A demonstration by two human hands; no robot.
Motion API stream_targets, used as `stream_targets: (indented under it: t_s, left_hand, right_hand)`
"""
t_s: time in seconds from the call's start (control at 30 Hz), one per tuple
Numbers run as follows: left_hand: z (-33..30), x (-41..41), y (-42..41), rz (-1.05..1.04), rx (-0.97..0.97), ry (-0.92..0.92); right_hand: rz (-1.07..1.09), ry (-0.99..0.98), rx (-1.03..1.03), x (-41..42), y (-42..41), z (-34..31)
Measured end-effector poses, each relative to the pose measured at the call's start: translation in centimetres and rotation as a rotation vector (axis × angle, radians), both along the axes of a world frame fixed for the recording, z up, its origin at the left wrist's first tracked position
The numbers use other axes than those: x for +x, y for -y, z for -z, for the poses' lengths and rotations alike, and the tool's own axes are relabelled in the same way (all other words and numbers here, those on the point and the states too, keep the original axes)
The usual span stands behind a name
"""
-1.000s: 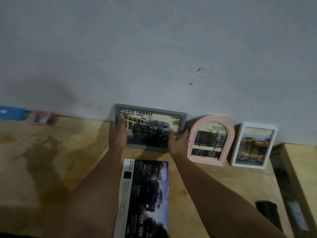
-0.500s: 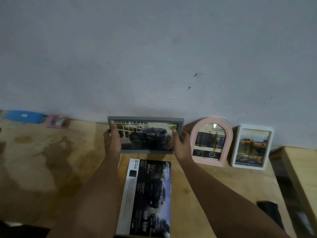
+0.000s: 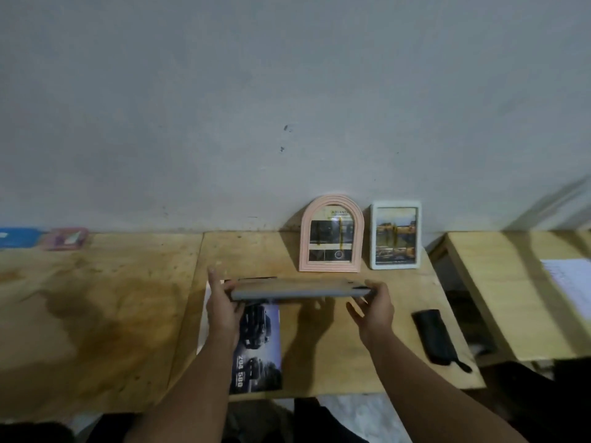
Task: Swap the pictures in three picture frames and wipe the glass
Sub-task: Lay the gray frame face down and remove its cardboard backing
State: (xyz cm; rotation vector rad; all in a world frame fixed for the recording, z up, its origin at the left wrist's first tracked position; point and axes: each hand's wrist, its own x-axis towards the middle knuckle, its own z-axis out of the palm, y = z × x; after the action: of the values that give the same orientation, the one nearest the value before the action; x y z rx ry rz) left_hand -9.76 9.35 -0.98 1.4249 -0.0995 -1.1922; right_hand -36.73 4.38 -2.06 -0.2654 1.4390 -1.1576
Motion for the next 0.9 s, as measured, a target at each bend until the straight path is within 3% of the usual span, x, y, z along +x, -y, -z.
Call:
stream_targets:
  t_s: [0.17,0.3,0.43,0.57,0.73,0.9]
  left_hand:
    - [2.3,-4.7,-0.7,0.190,0.109,-0.035]
    - [4.0,-7.7,-0.5,0.256,0.207,-0.079]
    - [6.2,-10.1,0.3,0.351,0.294,-0.022]
    - [10.3,-10.5,0.2,0.489,0.396,0.231]
    - [9.9,-12.4,-0.3,0.494,0.370,0.450]
    - [10.1,-12.9,-0.3,0.499,0.366,0.515]
  right_hand:
    - [0.025,-0.045,0.086,-7.6,-1.8,3.4]
    - [-0.100,-0.213,0.189,-12.5,-2.2,5.9]
    - [-0.361,-0.403,0.165,-15.9,-1.4,7.5]
    - [-0.765,-0.657,0.099,-17.2,-1.3,7.9]
    - [-1.171,-0.924,0.015,-17.9,-0.6,8.8]
    - [-1.387,-1.069,-0.014,-18.4,0.3,9.0]
